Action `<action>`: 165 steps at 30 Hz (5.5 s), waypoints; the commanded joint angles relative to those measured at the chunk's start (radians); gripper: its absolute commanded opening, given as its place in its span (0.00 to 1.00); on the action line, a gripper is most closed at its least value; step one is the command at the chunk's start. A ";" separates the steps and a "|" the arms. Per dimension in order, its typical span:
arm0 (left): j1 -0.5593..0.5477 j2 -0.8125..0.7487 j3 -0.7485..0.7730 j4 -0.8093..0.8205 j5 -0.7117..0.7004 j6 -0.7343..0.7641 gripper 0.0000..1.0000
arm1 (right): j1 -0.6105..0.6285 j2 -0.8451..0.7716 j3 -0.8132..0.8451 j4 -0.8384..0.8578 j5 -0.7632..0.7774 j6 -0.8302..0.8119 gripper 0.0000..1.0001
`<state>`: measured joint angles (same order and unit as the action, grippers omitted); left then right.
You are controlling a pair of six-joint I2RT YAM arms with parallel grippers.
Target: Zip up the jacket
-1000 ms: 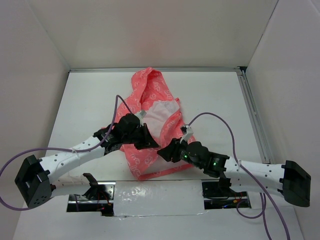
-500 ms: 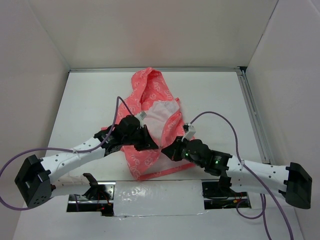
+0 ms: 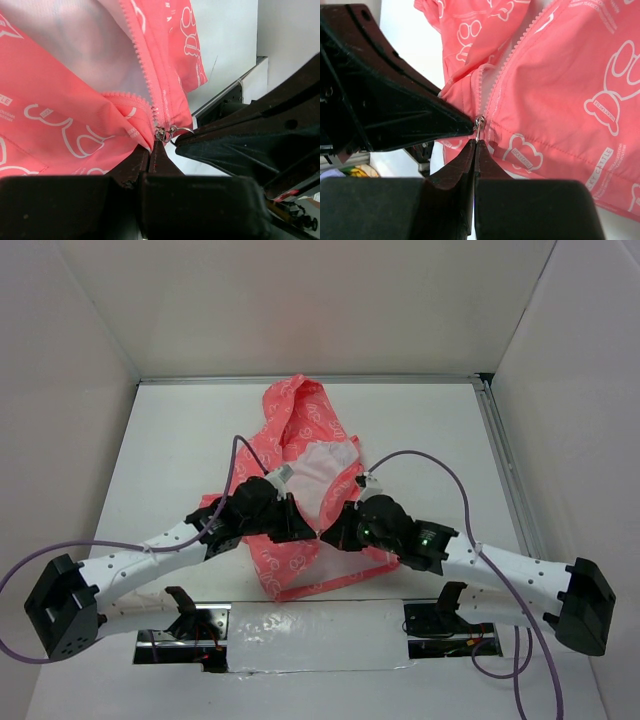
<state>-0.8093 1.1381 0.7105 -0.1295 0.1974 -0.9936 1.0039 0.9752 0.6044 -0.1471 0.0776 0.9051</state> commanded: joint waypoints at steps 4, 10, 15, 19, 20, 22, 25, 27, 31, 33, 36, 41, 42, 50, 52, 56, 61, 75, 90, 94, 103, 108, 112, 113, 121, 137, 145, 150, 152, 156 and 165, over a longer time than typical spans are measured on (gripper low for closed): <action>-0.024 -0.034 -0.042 0.048 0.033 0.062 0.00 | -0.066 0.078 0.127 -0.078 -0.071 0.020 0.00; -0.028 -0.035 -0.032 0.011 -0.003 0.081 0.00 | -0.096 0.171 0.218 -0.184 -0.173 -0.037 0.00; -0.028 -0.035 -0.029 0.013 -0.007 0.116 0.00 | -0.085 0.197 0.225 -0.192 -0.194 -0.075 0.00; -0.031 -0.035 -0.042 0.051 0.028 0.164 0.00 | -0.076 0.256 0.290 -0.227 -0.248 -0.135 0.00; -0.031 -0.034 -0.039 0.048 0.031 0.174 0.00 | -0.068 0.276 0.319 -0.242 -0.225 -0.161 0.00; -0.034 -0.034 -0.043 0.051 0.037 0.205 0.00 | -0.045 0.296 0.362 -0.308 -0.173 -0.173 0.00; -0.037 -0.038 -0.052 0.060 0.054 0.234 0.00 | -0.021 0.309 0.370 -0.309 -0.090 -0.181 0.00; -0.039 -0.037 -0.051 0.059 0.059 0.237 0.00 | -0.008 0.303 0.371 -0.309 0.026 -0.164 0.00; -0.039 -0.051 -0.071 0.048 0.080 0.242 0.00 | 0.004 0.263 0.373 -0.347 0.212 -0.106 0.00; -0.039 -0.057 -0.083 0.060 0.095 0.250 0.00 | 0.007 0.202 0.350 -0.290 0.225 -0.095 0.00; -0.044 -0.058 -0.101 0.079 0.120 0.257 0.00 | -0.011 0.160 0.336 -0.261 0.208 -0.078 0.00; -0.076 -0.058 -0.111 0.100 0.142 0.283 0.00 | -0.014 0.171 0.331 -0.206 0.209 -0.074 0.00; -0.085 -0.060 -0.111 0.105 0.146 0.289 0.00 | -0.014 0.181 0.334 -0.204 0.235 -0.075 0.00; -0.110 -0.126 -0.155 0.096 0.237 0.251 0.00 | -0.054 0.326 0.457 -0.302 0.505 -0.031 0.00; -0.111 -0.156 -0.196 0.096 0.247 0.221 0.00 | -0.088 0.353 0.465 -0.263 0.513 -0.048 0.00; -0.114 -0.187 -0.250 0.090 0.257 0.193 0.00 | -0.165 0.431 0.517 -0.197 0.510 -0.064 0.00; -0.116 -0.187 -0.292 0.056 0.240 0.170 0.00 | -0.293 0.549 0.606 -0.066 0.470 -0.133 0.00; -0.126 -0.189 -0.382 0.058 0.224 0.095 0.00 | -0.593 1.174 1.389 -0.103 0.349 -0.348 0.00; -0.099 -0.281 -0.093 -0.349 -0.094 0.058 0.99 | -0.611 0.760 0.936 0.024 0.059 -0.463 1.00; 0.008 -0.272 0.047 -0.440 -0.229 0.030 0.99 | -0.617 0.601 0.686 -0.078 0.168 -0.378 1.00; 0.393 0.050 0.251 -0.406 -0.161 0.183 0.99 | -0.619 0.447 0.304 -0.150 0.136 -0.258 1.00; 0.495 0.230 0.311 -0.303 -0.115 0.271 0.99 | -0.582 0.512 0.278 -0.083 0.051 -0.272 1.00; 0.506 0.317 0.337 -0.255 -0.095 0.339 0.99 | -0.544 0.589 0.320 -0.045 -0.041 -0.276 0.99; 0.506 0.339 0.348 -0.268 -0.110 0.337 0.99 | -0.536 0.608 0.345 -0.045 -0.044 -0.276 0.98; 0.527 0.503 0.420 -0.271 -0.112 0.332 0.00 | -0.495 0.709 0.386 -0.011 -0.093 -0.275 0.02; 0.591 0.134 0.196 -0.257 -0.148 0.259 0.00 | -0.048 0.594 0.596 -0.298 0.234 -0.313 0.00; 0.709 0.225 0.107 -0.223 -0.107 0.248 0.00 | 0.036 0.815 0.692 -0.151 0.071 -0.367 0.69; 0.759 0.273 0.109 -0.184 -0.073 0.253 0.00 | 0.050 0.602 0.531 -0.023 0.086 -0.411 0.85; 0.766 0.284 0.106 -0.173 -0.070 0.262 0.00 | 0.032 0.518 0.476 -0.020 0.115 -0.408 0.85; 0.777 0.322 0.110 -0.165 -0.073 0.271 0.00 | -0.079 0.435 0.396 -0.016 0.148 -0.391 0.85; 0.783 0.345 0.124 -0.156 -0.065 0.280 0.00 | -0.314 0.604 0.446 -0.072 0.168 -0.423 0.69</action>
<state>-0.0330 1.4731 0.8104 -0.3168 0.1291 -0.7326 0.6773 1.5135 0.9894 -0.2047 0.2073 0.5228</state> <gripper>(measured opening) 0.047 0.711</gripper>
